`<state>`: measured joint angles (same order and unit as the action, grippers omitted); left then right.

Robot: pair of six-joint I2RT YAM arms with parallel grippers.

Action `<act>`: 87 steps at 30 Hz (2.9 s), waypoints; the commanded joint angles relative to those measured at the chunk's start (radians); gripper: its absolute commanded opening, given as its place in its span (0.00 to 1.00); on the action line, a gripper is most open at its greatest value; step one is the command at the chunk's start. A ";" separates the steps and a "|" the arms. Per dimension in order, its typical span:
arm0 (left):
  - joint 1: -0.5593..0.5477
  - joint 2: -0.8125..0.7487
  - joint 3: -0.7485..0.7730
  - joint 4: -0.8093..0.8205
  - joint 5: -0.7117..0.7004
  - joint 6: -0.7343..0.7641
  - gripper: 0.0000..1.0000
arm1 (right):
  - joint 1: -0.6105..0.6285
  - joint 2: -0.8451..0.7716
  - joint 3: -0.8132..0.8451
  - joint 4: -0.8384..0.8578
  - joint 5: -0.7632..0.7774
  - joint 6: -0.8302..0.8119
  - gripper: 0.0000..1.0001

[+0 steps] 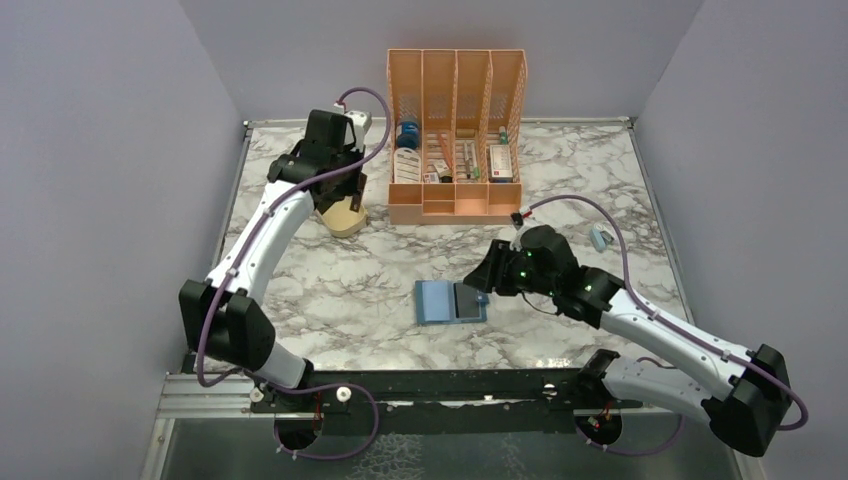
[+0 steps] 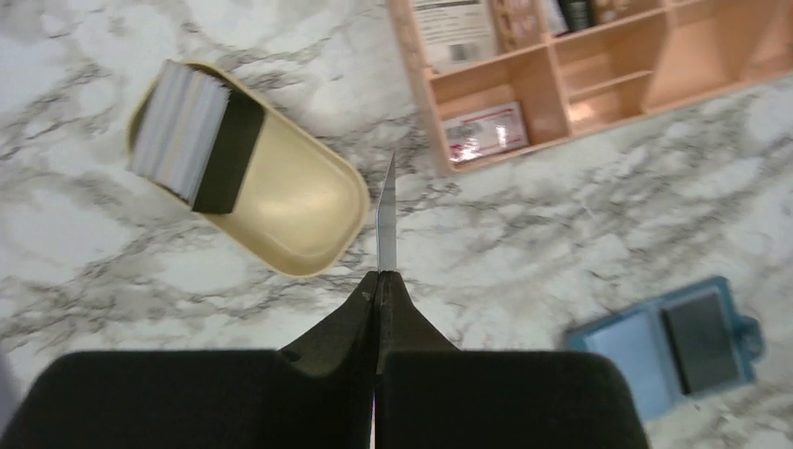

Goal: Put the credit cards into the card holder
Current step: Pick up the credit card from the storage box, then insert the credit card into the card holder.

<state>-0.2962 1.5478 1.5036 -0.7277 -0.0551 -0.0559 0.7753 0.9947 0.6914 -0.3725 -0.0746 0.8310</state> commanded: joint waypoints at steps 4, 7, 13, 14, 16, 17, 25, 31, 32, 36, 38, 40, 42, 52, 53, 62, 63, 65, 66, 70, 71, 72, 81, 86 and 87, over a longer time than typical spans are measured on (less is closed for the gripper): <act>0.002 -0.169 -0.175 0.176 0.521 -0.196 0.00 | -0.001 -0.073 0.006 0.181 -0.087 0.068 0.41; 0.002 -0.210 -0.282 0.257 0.680 -0.294 0.00 | -0.001 -0.076 -0.004 0.229 -0.106 0.108 0.42; 0.001 -0.300 -0.511 0.548 0.920 -0.538 0.00 | -0.001 -0.068 -0.043 0.360 -0.129 0.186 0.49; -0.001 -0.311 -0.543 0.594 0.949 -0.581 0.00 | -0.001 -0.058 -0.044 0.372 -0.131 0.196 0.50; -0.003 -0.333 -0.598 0.664 0.990 -0.645 0.00 | -0.001 -0.031 -0.039 0.381 -0.134 0.206 0.53; -0.004 -0.346 -0.621 0.695 1.001 -0.673 0.00 | -0.001 -0.018 -0.033 0.377 -0.133 0.210 0.54; -0.017 -0.417 -0.796 1.001 1.066 -0.940 0.00 | -0.001 0.071 -0.057 0.509 -0.201 0.251 0.59; -0.025 -0.435 -0.829 1.023 1.064 -0.967 0.00 | -0.001 0.106 -0.069 0.589 -0.246 0.252 0.44; -0.026 -0.437 -0.830 1.026 1.066 -0.971 0.00 | -0.001 0.109 -0.072 0.599 -0.251 0.254 0.41; -0.025 -0.440 -0.835 1.029 1.068 -0.975 0.00 | -0.001 0.114 -0.080 0.620 -0.264 0.258 0.29; -0.025 -0.437 -0.842 1.028 1.066 -0.979 0.00 | -0.001 0.108 -0.088 0.628 -0.263 0.258 0.22; -0.026 -0.435 -0.847 1.028 1.058 -0.981 0.00 | -0.001 0.098 -0.097 0.635 -0.257 0.255 0.12; -0.026 -0.432 -0.853 1.028 1.045 -0.979 0.00 | -0.001 0.086 -0.107 0.636 -0.250 0.254 0.02; -0.026 -0.402 -0.800 0.773 0.945 -0.776 0.49 | -0.001 0.041 -0.120 0.515 -0.194 0.188 0.01; -0.026 -0.397 -0.786 0.722 0.917 -0.728 0.50 | -0.001 0.035 -0.125 0.505 -0.183 0.171 0.01; -0.040 -0.315 -0.799 0.608 0.861 -0.566 0.40 | -0.001 0.073 -0.129 0.397 -0.136 0.072 0.01; -0.045 -0.301 -0.806 0.608 0.854 -0.556 0.36 | -0.001 0.087 -0.126 0.380 -0.123 0.066 0.01; -0.059 -0.276 -0.819 0.608 0.848 -0.544 0.29 | -0.001 0.104 -0.118 0.361 -0.104 0.040 0.01; -0.067 -0.264 -0.822 0.608 0.847 -0.539 0.25 | -0.001 0.108 -0.117 0.356 -0.098 0.029 0.01; -0.112 -0.229 -0.836 0.621 0.821 -0.535 0.15 | -0.002 0.136 -0.107 0.317 -0.069 -0.015 0.01; -0.126 -0.222 -0.843 0.633 0.808 -0.543 0.12 | -0.003 0.148 -0.106 0.310 -0.064 -0.027 0.01; -0.141 -0.215 -0.851 0.652 0.800 -0.553 0.09 | -0.004 0.162 -0.109 0.306 -0.056 -0.032 0.01; -0.205 -0.105 -0.931 0.808 0.714 -0.601 0.00 | -0.033 0.229 -0.154 0.363 -0.103 -0.038 0.01; -0.208 -0.041 -0.971 0.900 0.726 -0.636 0.00 | -0.060 0.264 -0.140 0.351 -0.137 -0.071 0.01; -0.208 -0.030 -0.979 0.924 0.733 -0.645 0.00 | -0.065 0.269 -0.139 0.352 -0.144 -0.077 0.01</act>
<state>-0.4995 1.4811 0.5514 0.0685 0.6895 -0.6647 0.7284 1.2457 0.5480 -0.0376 -0.1810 0.7959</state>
